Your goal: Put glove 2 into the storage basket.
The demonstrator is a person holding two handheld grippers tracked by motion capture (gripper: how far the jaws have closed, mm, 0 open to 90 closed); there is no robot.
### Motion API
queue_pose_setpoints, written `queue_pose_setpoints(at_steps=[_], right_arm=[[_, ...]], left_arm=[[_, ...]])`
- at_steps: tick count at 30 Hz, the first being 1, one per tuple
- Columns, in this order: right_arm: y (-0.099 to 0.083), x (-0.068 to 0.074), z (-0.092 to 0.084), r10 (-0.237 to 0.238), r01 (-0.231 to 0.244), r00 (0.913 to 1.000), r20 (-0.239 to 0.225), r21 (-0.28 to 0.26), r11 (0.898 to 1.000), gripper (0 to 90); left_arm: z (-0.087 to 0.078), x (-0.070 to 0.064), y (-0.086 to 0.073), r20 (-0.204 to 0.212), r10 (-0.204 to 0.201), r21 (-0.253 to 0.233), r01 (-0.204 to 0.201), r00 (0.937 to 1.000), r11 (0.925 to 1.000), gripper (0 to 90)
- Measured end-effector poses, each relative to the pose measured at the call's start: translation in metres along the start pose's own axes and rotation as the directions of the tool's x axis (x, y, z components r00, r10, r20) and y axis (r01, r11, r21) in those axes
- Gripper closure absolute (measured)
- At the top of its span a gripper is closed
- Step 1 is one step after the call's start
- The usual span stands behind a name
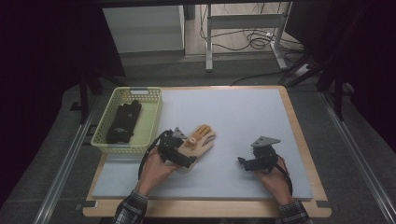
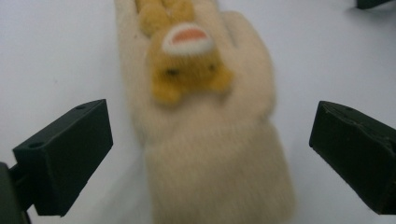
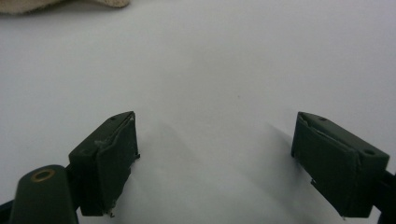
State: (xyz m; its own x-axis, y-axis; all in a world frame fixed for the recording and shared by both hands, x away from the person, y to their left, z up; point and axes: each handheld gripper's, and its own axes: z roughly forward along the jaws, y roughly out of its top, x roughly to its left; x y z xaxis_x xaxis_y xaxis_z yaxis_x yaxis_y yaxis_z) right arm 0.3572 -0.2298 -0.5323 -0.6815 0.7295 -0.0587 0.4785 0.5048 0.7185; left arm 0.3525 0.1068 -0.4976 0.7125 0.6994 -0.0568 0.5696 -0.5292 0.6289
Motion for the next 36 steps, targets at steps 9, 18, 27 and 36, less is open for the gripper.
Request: queue_pose_setpoints(at_steps=[9,18,27,36], right_arm=[[0.0,0.0,0.0,0.001,-0.001,1.0,0.0,-0.001,1.0,14.1],[0.0,0.0,0.0,0.001,-0.001,1.0,0.0,0.0,1.0,14.2],[0.0,0.0,0.0,0.001,-0.001,1.0,0.0,0.0,1.0,14.1],[0.0,0.0,0.0,0.001,-0.001,1.0,0.0,0.0,1.0,14.1]], left_arm=[[0.043,0.005,0.021,-0.007,-0.002,0.1,0.003,1.0,0.995,0.0],[0.05,0.001,0.021,-0.012,0.004,0.134,-0.003,0.9999,0.991,15.6],[0.043,0.001,0.023,-0.028,-0.018,0.13,0.021,0.9995,0.9913,52.4],[0.032,0.01,0.032,-0.041,-0.041,0.129,0.046,0.9983,0.9905,55.4]])
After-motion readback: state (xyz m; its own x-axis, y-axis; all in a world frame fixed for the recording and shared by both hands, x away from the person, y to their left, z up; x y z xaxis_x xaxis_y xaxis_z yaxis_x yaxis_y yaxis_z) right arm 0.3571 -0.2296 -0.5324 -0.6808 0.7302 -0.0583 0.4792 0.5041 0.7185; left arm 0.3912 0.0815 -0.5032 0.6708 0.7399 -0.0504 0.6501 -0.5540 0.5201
